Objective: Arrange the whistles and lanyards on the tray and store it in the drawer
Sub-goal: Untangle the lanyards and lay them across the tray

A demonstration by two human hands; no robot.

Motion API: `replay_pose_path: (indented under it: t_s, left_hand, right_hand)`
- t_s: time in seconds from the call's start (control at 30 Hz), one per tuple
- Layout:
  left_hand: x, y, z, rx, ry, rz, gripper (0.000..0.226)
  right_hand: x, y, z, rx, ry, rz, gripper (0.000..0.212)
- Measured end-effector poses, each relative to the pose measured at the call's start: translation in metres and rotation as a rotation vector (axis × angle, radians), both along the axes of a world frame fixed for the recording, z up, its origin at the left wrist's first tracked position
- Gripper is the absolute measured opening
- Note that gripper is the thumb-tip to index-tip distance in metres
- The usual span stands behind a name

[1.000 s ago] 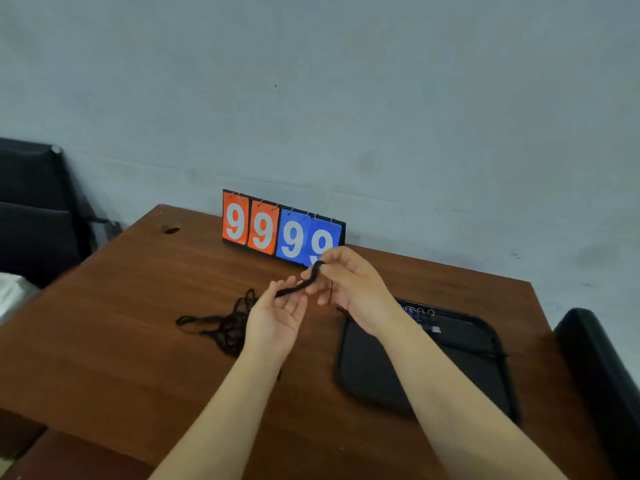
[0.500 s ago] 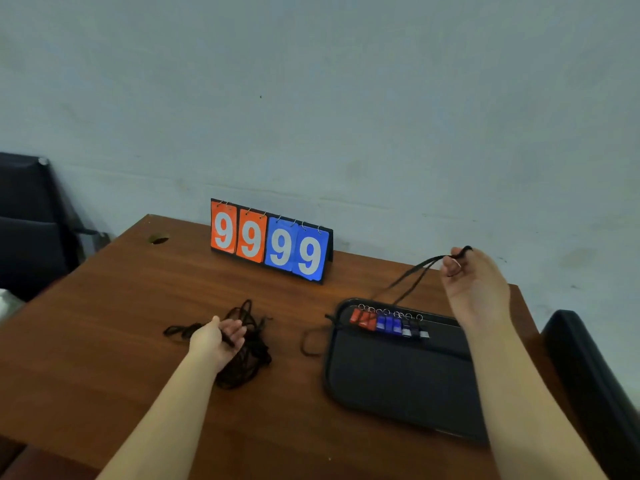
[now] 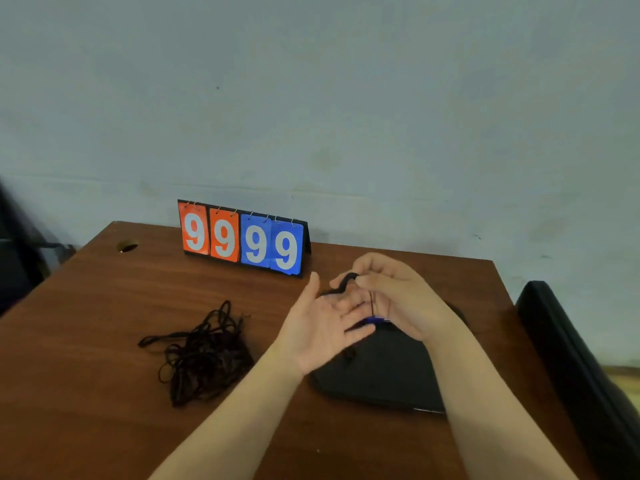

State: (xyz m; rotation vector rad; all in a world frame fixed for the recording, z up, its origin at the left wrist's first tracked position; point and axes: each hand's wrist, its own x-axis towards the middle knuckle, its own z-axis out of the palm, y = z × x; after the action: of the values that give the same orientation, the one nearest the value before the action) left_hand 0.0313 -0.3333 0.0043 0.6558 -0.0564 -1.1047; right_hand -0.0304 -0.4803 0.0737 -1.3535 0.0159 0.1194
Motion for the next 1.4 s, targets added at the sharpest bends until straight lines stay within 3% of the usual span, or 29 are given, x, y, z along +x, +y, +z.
replay_pose_path:
  t_s: [0.1,0.2,0.27,0.37,0.47,0.7,1.0,1.4]
  left_hand:
    - [0.012,-0.007,-0.003,0.102,0.146,0.522,0.031]
    - [0.029,0.006,-0.013,0.343,0.204,0.714,0.013]
    - [0.035,0.015,-0.027,0.538,0.08,0.651,0.018]
    - [0.04,0.025,-0.059,0.857,-0.12,0.389,0.025]
    - [0.036,0.024,-0.084,0.922,-0.144,0.213,0.027]
    - [0.036,-0.001,-0.104,1.039,-0.168,0.303,0.009]
    - [0.061,-0.024,-0.134,1.284,-0.364,0.354,0.015]
    - [0.08,-0.047,-0.15,1.326,-0.222,0.483,0.019]
  right_hand:
    - [-0.018,-0.025,-0.018,-0.041,0.128,-0.13,0.009]
    - [-0.044,-0.067,-0.044,-0.024,0.293,-0.365,0.008]
    - [-0.066,-0.096,-0.063,0.014,0.358,-0.539,0.008]
    - [-0.097,-0.133,-0.093,-0.037,0.469,-0.704,0.008]
    - [-0.115,-0.154,-0.116,-0.105,0.557,-0.776,0.012]
    - [-0.117,-0.178,-0.147,-0.241,0.626,-0.934,0.009]
    - [-0.086,-0.212,-0.178,-0.24,0.749,-0.891,0.005]
    - [-0.056,-0.23,-0.214,-0.196,0.848,-0.927,0.007]
